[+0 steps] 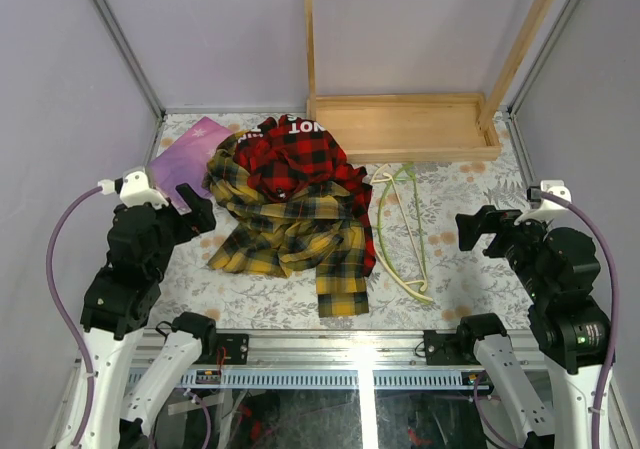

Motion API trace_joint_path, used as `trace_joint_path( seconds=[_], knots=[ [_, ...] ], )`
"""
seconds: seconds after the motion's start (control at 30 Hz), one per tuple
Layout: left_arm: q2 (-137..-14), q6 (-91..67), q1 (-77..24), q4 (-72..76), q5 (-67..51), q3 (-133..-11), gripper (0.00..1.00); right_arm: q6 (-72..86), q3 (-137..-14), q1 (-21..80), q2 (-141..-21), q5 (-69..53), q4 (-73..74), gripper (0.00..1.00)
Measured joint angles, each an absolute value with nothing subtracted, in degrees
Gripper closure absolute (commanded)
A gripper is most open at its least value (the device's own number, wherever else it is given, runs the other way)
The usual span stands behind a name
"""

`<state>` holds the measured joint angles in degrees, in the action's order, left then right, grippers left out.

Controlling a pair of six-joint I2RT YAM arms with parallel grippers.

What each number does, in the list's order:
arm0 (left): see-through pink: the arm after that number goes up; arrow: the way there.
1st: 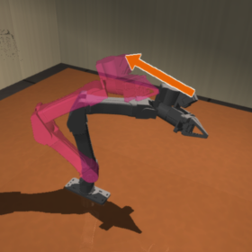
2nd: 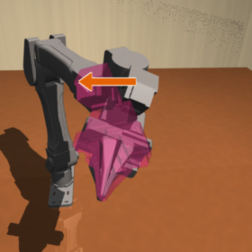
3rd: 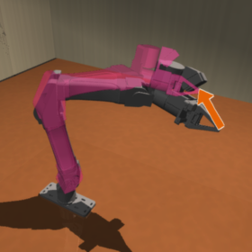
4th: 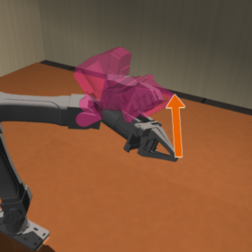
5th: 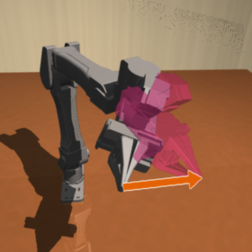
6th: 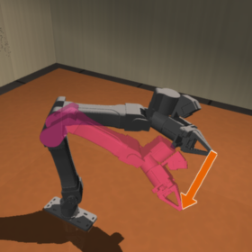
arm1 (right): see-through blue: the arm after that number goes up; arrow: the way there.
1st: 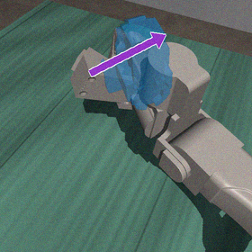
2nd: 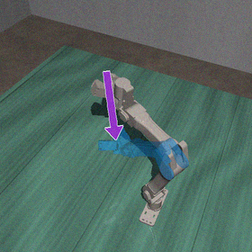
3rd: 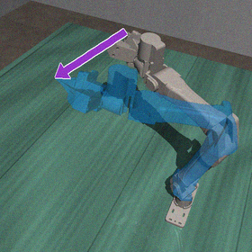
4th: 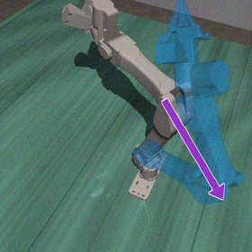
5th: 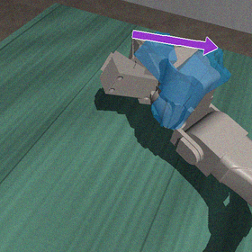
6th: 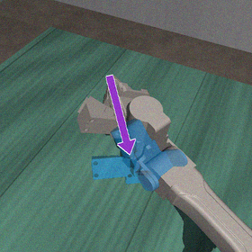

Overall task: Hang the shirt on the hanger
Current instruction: Move the hanger to the center of the board.

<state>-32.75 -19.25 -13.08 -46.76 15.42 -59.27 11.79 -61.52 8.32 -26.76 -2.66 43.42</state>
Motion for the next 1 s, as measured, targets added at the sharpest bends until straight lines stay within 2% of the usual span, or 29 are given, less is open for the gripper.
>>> trace_joint_path(
  seconds=[0.4,0.77,1.0],
  knots=[
    [-33.43,-20.08,-13.08,-44.66,15.62,-57.58,0.0,13.52,-60.51,8.32,-28.53,-2.48,41.95,0.01],
    [-36.73,-23.0,-13.08,-43.99,15.64,-54.78,0.0,15.53,-59.27,8.32,-42.5,-5.39,41.93,0.01],
    [-40.03,-24.62,-13.08,-43.31,13.41,-54.24,0.0,17.85,-54.26,8.34,-44.71,-7.18,41.45,0.0]
  ],
)
